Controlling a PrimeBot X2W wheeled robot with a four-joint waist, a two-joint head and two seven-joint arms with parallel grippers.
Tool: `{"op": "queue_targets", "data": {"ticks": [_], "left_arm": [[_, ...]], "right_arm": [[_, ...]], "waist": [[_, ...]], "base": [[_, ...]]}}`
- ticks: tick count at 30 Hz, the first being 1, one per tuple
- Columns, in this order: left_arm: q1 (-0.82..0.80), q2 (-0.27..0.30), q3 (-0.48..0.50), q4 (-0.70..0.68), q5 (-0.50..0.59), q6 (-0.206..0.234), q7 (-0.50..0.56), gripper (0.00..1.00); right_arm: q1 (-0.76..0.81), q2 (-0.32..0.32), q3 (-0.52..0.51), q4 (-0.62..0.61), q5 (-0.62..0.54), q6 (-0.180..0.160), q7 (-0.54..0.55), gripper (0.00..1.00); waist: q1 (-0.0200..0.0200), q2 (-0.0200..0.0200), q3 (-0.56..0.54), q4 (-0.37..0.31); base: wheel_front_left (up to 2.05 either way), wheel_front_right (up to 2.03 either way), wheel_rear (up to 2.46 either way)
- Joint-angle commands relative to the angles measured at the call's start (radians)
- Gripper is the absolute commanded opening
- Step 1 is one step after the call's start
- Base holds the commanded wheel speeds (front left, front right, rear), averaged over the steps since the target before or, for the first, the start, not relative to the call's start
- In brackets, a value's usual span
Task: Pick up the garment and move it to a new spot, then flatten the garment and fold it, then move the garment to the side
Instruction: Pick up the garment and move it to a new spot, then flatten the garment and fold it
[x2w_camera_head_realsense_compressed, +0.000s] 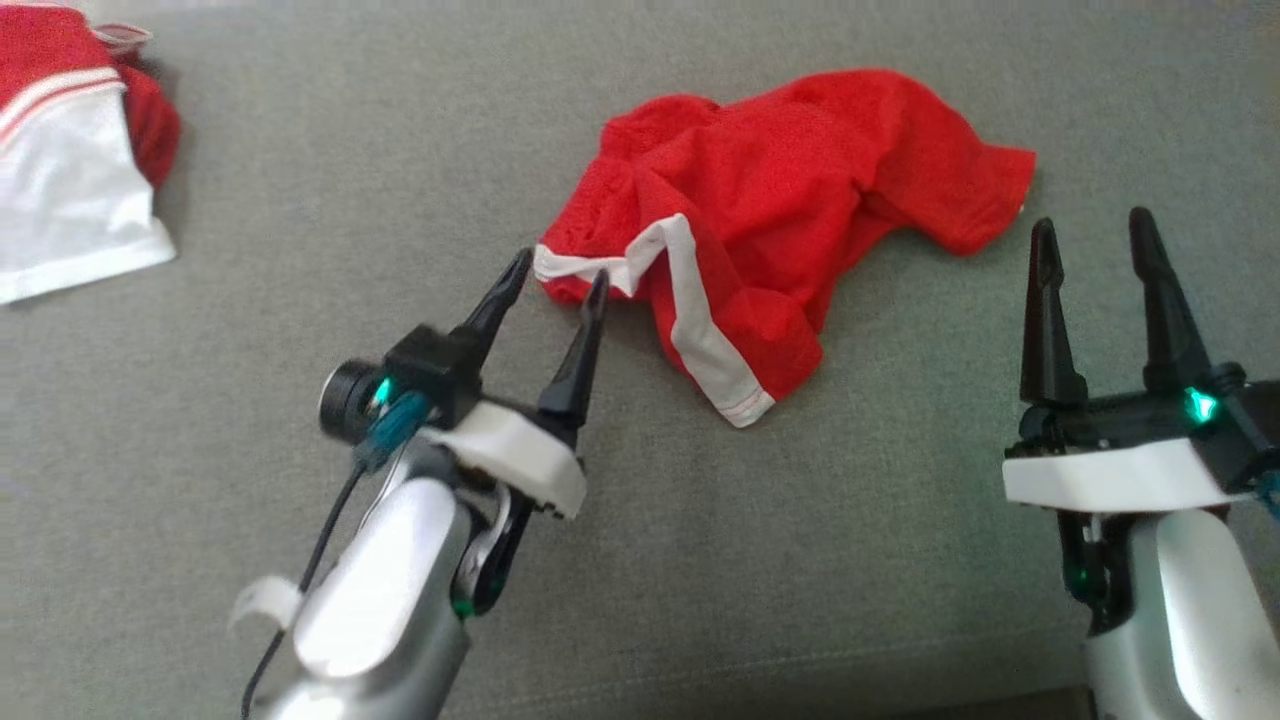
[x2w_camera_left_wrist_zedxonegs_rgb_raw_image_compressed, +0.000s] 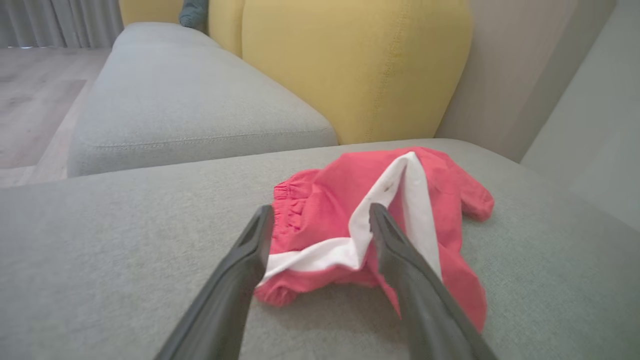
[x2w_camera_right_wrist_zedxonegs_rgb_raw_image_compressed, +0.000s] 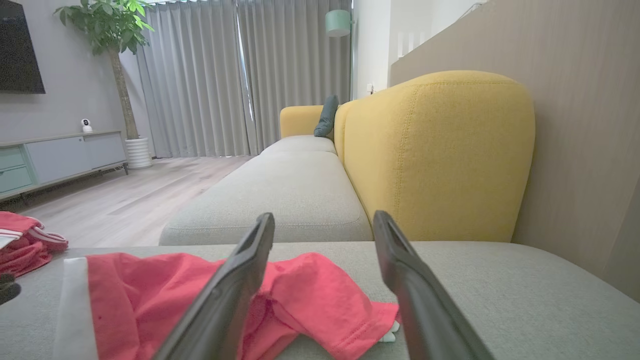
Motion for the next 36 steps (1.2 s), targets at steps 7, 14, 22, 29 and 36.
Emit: {"op": "queue_targets", "data": {"ticks": [7,14,22,29,36], "left_arm": [[0.13,-0.005,0.149,-0.125,0.019,-0.004,-0.012,1.0],[0.228,-0.012,0.24,-0.195,0.04,0.028,-0.012,1.0],[0.303,-0.014,0.287,-0.232,0.06,0.052,-0.012,1.0],[0.335,-0.014,0.296,-0.238,0.056,0.058,-0.012,1.0],[0.345,-0.014,0.297,-0.243,0.051,0.061,-0.012,1.0]], "right_arm": [[0.06,-0.003,0.014,0.0,-0.011,0.008,-0.005,1.0],[0.107,-0.003,0.023,0.025,0.007,0.008,-0.005,1.0],[0.128,-0.003,0.04,0.056,0.037,0.008,-0.005,1.0],[0.137,-0.003,0.049,0.082,0.047,0.008,-0.005,1.0],[0.134,-0.003,0.049,0.091,0.047,0.008,-0.005,1.0]], "waist": [[0.0,0.0,-0.099,0.061],[0.0,0.0,-0.147,0.105],[0.0,0.0,-0.177,0.136],[0.0,0.0,-0.186,0.148],[0.0,0.0,-0.183,0.152]], "base": [[0.0,0.0,0.0],[0.0,0.0,0.0],[0.0,0.0,0.0],[0.0,0.0,0.0],[0.0,0.0,0.0]]}}
